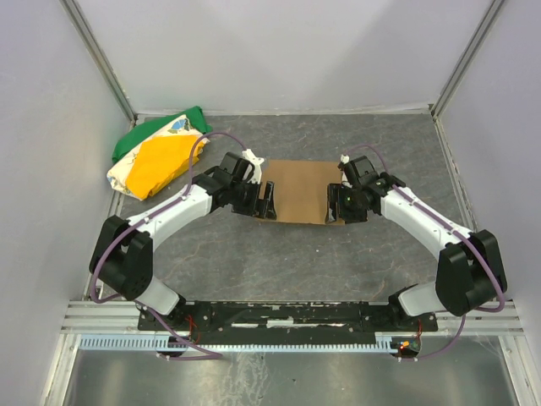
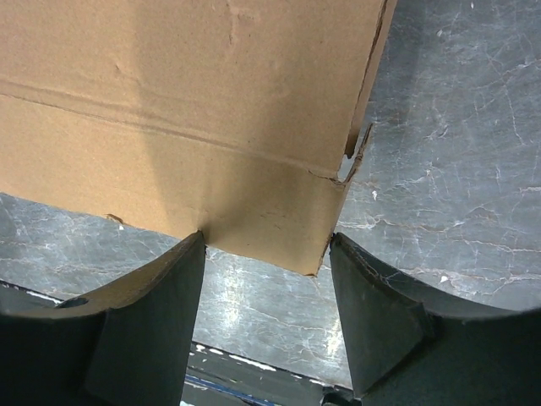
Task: Fold the paper box
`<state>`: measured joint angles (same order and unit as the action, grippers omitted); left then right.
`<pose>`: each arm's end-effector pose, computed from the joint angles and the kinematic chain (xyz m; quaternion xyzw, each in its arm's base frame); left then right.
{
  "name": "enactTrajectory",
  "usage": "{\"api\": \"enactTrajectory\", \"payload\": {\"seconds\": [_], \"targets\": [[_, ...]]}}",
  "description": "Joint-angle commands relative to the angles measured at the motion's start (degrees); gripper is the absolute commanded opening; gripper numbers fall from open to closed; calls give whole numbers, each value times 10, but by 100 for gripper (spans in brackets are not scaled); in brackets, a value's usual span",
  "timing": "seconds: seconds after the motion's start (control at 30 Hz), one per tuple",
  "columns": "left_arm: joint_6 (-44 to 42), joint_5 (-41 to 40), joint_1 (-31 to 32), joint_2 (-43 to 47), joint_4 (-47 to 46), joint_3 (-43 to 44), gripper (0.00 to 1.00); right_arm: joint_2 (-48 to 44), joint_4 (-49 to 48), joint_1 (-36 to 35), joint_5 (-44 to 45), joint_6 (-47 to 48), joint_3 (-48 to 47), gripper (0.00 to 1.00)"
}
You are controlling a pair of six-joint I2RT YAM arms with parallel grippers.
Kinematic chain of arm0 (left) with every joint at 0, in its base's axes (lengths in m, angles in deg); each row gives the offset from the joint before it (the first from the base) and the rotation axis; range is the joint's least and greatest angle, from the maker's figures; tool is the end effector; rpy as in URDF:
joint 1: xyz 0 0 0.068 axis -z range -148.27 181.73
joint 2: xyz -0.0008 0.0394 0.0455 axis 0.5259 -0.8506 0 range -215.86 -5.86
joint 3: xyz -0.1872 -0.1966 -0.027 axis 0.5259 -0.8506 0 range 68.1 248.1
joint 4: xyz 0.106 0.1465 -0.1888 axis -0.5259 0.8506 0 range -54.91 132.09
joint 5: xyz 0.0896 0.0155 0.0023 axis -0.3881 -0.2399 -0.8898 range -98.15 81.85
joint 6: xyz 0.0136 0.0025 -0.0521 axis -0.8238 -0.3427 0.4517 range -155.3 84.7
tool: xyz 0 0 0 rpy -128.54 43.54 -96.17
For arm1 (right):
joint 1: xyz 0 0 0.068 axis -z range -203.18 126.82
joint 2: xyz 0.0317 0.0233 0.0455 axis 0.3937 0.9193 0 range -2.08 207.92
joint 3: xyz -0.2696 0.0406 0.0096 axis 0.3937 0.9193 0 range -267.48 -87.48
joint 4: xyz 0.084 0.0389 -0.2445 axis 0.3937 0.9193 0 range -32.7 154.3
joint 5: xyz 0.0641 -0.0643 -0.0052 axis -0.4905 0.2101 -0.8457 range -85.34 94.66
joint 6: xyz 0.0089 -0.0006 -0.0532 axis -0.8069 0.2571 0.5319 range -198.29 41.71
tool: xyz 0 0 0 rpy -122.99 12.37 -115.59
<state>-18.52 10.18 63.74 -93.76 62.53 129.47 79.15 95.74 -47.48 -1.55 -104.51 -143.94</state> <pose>0.2652 -0.1789 0.2345 0.1733 0.9240 -0.2641 0.2155 0.2506 0.1175 0.2286 0.0038 0.9714 0.1464 0.1868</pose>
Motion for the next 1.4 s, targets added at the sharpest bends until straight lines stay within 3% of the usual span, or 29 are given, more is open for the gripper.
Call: {"api": "enactTrajectory", "payload": {"seconds": [0.0,1.37], "targets": [[-27,25,1,20,0,26,84,3,12,-4,-5,6,-33,69],[-17,75,-6,22,9,34,82,-6,28,-4,-69,-6,-56,65]]}}
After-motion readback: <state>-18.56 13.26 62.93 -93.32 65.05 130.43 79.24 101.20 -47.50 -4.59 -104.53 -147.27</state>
